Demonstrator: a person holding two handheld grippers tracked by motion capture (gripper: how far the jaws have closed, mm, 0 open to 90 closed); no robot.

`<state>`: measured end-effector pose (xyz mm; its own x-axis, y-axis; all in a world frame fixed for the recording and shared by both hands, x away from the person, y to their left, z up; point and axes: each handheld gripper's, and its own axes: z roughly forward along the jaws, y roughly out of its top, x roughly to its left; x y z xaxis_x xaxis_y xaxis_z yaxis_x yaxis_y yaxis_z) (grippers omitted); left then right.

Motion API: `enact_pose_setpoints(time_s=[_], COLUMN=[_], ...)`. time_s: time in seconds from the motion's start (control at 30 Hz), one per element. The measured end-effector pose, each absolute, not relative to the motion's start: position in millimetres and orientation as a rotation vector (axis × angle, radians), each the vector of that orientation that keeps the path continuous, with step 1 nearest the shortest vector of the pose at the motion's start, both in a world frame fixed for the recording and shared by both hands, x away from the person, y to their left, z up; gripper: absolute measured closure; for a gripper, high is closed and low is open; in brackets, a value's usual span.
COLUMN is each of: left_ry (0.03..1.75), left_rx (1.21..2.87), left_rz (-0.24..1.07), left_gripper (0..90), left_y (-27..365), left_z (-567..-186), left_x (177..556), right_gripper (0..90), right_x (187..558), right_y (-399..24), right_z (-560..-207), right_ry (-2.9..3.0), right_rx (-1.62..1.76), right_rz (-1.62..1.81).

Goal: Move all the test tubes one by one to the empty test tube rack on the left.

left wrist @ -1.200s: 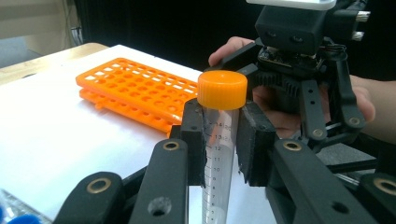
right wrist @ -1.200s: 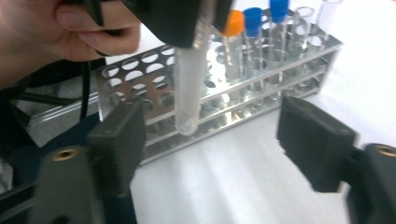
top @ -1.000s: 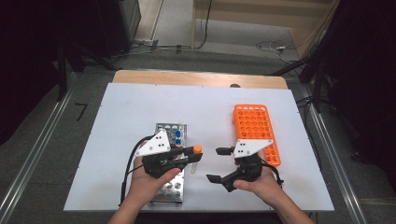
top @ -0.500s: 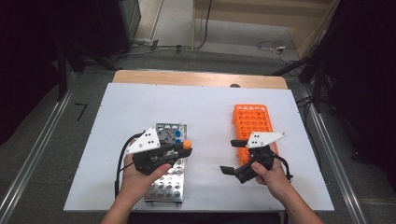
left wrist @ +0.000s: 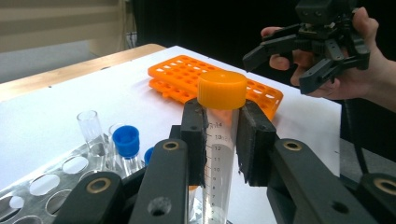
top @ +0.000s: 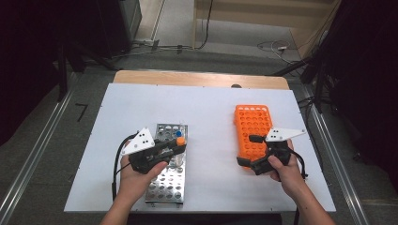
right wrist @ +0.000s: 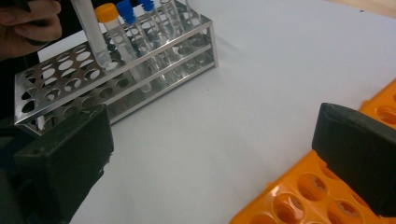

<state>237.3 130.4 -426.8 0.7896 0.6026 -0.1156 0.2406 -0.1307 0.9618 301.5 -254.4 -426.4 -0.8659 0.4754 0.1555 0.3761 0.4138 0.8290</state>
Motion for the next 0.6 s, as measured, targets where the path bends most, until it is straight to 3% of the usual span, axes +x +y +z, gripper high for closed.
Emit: enact_pose_setpoints(time_s=[0.6], left_ry=[0.658], left_rx=[1.772], left_rz=[0.355], left_gripper=[73.7], left_y=[129.0], left_z=[-434.6], left_x=[234.1], right_gripper=[0.0], right_x=[307.7], right_y=[-279.0], right_z=[-427.6], right_ry=[2.486], right_rx=[0.851], right_rz=[1.443])
